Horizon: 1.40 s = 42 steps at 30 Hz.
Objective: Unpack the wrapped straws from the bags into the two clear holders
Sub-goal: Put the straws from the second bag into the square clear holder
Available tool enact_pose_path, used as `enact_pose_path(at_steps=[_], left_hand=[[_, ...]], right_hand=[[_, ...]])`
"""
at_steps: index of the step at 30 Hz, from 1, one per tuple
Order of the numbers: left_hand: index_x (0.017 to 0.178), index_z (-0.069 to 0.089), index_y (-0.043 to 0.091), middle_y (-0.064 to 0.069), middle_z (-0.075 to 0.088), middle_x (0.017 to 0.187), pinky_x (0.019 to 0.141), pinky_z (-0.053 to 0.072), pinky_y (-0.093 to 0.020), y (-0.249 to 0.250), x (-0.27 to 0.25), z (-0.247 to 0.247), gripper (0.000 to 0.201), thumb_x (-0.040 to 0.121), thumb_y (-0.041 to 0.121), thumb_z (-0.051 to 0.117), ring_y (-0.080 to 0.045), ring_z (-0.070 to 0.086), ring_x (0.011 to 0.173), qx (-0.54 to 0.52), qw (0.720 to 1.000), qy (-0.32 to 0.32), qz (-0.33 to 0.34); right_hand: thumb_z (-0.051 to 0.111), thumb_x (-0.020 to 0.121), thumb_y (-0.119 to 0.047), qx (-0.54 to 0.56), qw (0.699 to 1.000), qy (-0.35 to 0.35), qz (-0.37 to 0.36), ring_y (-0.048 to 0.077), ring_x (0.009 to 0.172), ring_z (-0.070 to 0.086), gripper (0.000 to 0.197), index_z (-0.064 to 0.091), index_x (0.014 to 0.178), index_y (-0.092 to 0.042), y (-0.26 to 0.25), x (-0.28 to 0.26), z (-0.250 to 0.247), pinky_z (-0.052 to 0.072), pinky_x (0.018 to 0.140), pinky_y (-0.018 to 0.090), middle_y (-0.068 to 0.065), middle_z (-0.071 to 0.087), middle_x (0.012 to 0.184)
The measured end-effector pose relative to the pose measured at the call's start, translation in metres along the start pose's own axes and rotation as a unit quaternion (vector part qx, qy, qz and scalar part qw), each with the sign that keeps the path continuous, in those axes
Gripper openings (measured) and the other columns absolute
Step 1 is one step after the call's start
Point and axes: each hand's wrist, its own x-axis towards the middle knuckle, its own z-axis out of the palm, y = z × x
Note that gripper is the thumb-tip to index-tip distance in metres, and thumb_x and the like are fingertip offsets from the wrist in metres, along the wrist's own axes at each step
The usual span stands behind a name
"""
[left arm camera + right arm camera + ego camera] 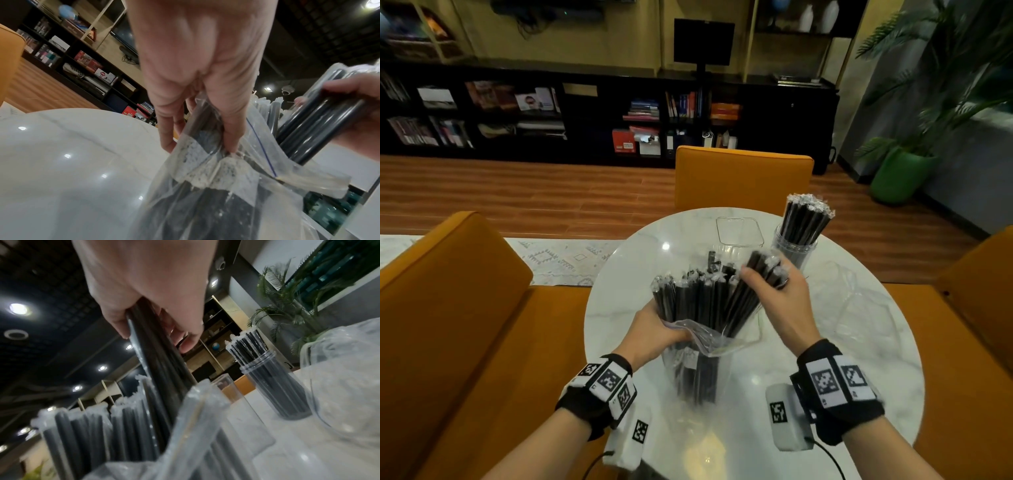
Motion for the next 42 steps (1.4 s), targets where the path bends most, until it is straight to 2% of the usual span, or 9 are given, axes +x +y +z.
enact_pose_path(at_steps=[3, 7, 10, 17, 21, 26, 32, 37, 42], left_hand=[[0.1, 0.068, 0.015, 0.001, 0.075, 0.09, 0.063, 0.055, -0.013, 0.009, 0.008, 0.006, 0.042, 0.064, 0.003, 0.086, -0.012, 0.072, 0.085, -0.011, 1.0, 0.028, 0.004], [0.09, 0.064, 0.026, 0.006, 0.073, 0.087, 0.07, 0.055, -0.02, 0.018, 0.017, 0.015, 0.042, 0.063, 0.005, 0.088, -0.008, 0.07, 0.083, -0.032, 0.999, 0.039, 0.003], [0.102, 0.066, 0.016, 0.001, 0.075, 0.092, 0.069, 0.057, -0.021, 0.014, 0.027, 0.019, 0.048, 0.061, 0.002, 0.087, -0.012, 0.072, 0.085, -0.028, 0.999, 0.035, -0.009], [0.104, 0.068, 0.013, -0.006, 0.076, 0.094, 0.078, 0.061, -0.034, 0.01, 0.036, 0.025, 0.044, 0.065, 0.003, 0.085, -0.02, 0.073, 0.089, -0.041, 0.996, 0.07, -0.041], [0.104, 0.064, 0.019, -0.01, 0.075, 0.097, 0.076, 0.062, -0.035, 0.006, 0.032, 0.028, 0.047, 0.065, 0.002, 0.084, -0.024, 0.072, 0.092, -0.056, 0.993, 0.094, -0.051], [0.103, 0.064, 0.025, -0.013, 0.075, 0.097, 0.078, 0.062, -0.041, 0.003, 0.023, 0.036, 0.047, 0.067, 0.003, 0.084, -0.026, 0.073, 0.09, -0.075, 0.988, 0.108, -0.08], [0.107, 0.066, 0.018, -0.012, 0.075, 0.099, 0.079, 0.061, -0.041, 0.002, 0.015, 0.04, 0.045, 0.069, 0.002, 0.082, -0.022, 0.074, 0.091, -0.089, 0.984, 0.125, -0.089], [0.126, 0.058, 0.019, -0.011, 0.073, 0.104, 0.071, 0.06, -0.025, 0.002, 0.02, 0.042, 0.064, 0.069, 0.003, 0.083, -0.018, 0.073, 0.093, -0.09, 0.985, 0.115, -0.09], [0.129, 0.057, 0.02, -0.009, 0.073, 0.106, 0.083, 0.06, -0.039, 0.002, 0.024, 0.041, 0.07, 0.067, 0.003, 0.084, -0.019, 0.072, 0.097, -0.075, 0.987, 0.108, -0.09]], right_hand=[[0.068, 0.088, -0.015, 0.049, 0.998, 0.026, -0.014, 0.02, 0.09, 0.071, 0.013, 0.065, 0.099, -0.008, -0.011, 0.013, -0.009, 0.054, 0.076, 0.02, 0.008, 0.073, 0.093], [0.067, 0.086, -0.01, 0.078, 0.995, 0.036, -0.046, 0.013, 0.082, 0.067, 0.015, 0.06, 0.098, -0.006, -0.042, 0.037, -0.027, 0.054, 0.071, 0.019, 0.015, 0.067, 0.092], [0.071, 0.077, -0.021, 0.127, 0.987, 0.042, -0.086, 0.023, 0.085, 0.067, 0.04, 0.059, 0.105, 0.004, -0.083, 0.07, -0.055, 0.057, 0.077, 0.033, 0.02, 0.065, 0.093], [0.064, 0.084, -0.006, 0.239, 0.954, 0.054, -0.171, 0.028, 0.081, 0.068, 0.029, 0.046, 0.105, 0.002, -0.15, 0.165, -0.089, 0.058, 0.081, 0.042, 0.012, 0.068, 0.081], [0.067, 0.078, -0.017, 0.114, 0.982, 0.036, -0.146, 0.029, 0.088, 0.069, 0.029, 0.059, 0.103, -0.005, -0.103, 0.213, -0.056, 0.058, 0.084, 0.041, 0.017, 0.068, 0.093], [0.067, 0.087, -0.017, -0.021, 0.998, 0.0, -0.067, 0.007, 0.078, 0.062, 0.017, 0.057, 0.101, -0.018, 0.002, 0.222, -0.018, 0.057, 0.079, 0.033, -0.01, 0.062, 0.084], [0.072, 0.084, -0.032, -0.104, 0.986, -0.082, 0.099, 0.023, 0.098, 0.059, 0.053, 0.048, 0.126, -0.01, 0.054, 0.226, -0.023, 0.047, 0.081, 0.032, 0.003, 0.058, 0.107], [0.07, 0.086, -0.03, -0.218, 0.971, -0.097, -0.014, 0.023, 0.126, 0.05, 0.06, 0.042, 0.137, -0.013, 0.025, 0.243, -0.046, 0.042, 0.1, 0.032, 0.009, 0.05, 0.14], [0.059, 0.091, -0.026, -0.178, 0.97, -0.093, -0.138, 0.008, 0.107, 0.058, 0.023, 0.057, 0.115, -0.026, -0.032, 0.206, -0.073, 0.049, 0.092, 0.027, -0.005, 0.061, 0.118]])
